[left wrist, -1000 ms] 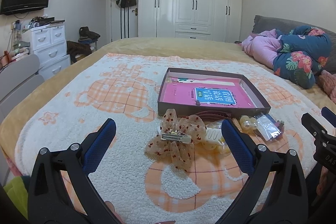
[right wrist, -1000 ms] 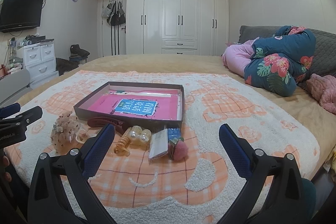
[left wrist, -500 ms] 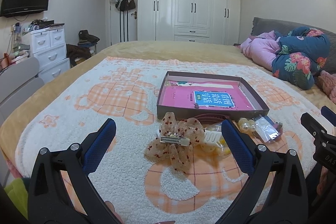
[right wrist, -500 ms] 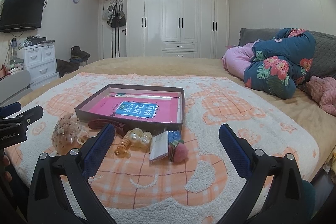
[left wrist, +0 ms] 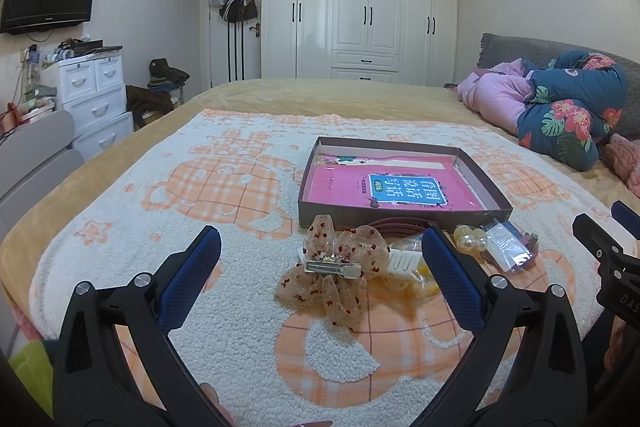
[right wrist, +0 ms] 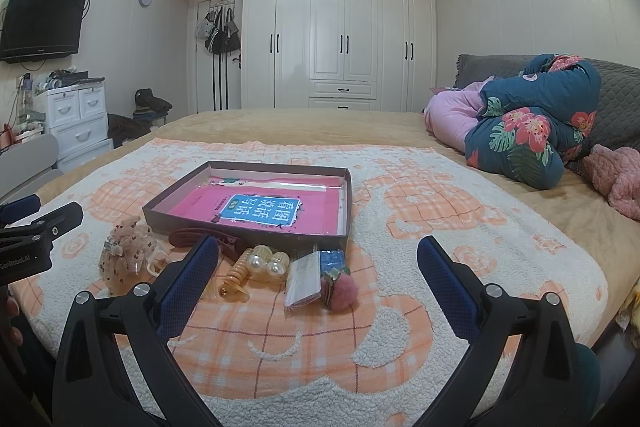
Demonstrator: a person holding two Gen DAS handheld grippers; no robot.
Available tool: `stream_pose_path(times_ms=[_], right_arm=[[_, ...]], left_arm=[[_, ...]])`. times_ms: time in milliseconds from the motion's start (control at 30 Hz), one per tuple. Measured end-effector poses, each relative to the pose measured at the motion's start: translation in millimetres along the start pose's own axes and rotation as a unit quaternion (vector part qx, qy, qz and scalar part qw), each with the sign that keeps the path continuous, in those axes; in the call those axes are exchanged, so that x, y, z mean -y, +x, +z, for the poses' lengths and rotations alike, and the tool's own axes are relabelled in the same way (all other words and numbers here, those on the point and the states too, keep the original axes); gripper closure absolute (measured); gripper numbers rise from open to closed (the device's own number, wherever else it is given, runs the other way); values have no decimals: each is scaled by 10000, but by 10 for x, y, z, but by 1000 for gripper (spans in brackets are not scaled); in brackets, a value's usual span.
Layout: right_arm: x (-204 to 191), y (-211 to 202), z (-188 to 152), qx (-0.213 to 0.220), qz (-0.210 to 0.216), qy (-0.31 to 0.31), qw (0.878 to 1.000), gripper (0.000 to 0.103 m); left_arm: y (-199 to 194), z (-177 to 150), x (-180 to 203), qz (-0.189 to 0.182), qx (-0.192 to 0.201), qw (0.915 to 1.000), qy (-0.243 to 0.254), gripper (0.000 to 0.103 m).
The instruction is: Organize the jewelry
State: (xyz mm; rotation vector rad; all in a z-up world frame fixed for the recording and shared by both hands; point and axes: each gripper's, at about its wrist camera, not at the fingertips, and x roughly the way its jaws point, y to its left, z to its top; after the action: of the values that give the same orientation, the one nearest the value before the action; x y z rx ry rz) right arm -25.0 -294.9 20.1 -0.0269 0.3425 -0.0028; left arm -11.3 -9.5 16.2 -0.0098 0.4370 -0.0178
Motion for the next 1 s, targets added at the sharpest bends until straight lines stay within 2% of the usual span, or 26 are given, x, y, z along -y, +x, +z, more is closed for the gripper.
stream_pose_path(times_ms=[533,733,1000], right_arm=[[-26,49,16,-27,102,-58,9999,6],[-138,174,12,-179,412,-255,9987,6],[-308,391,42,-425,757,-555,9947,6]], left_arm=[[16,4,-31,-36,-48,10000,-41,11],[101,-18,-137,-1,-194,9997,-145,11],[289,-82,-380,95,-597,9972,-434,11]])
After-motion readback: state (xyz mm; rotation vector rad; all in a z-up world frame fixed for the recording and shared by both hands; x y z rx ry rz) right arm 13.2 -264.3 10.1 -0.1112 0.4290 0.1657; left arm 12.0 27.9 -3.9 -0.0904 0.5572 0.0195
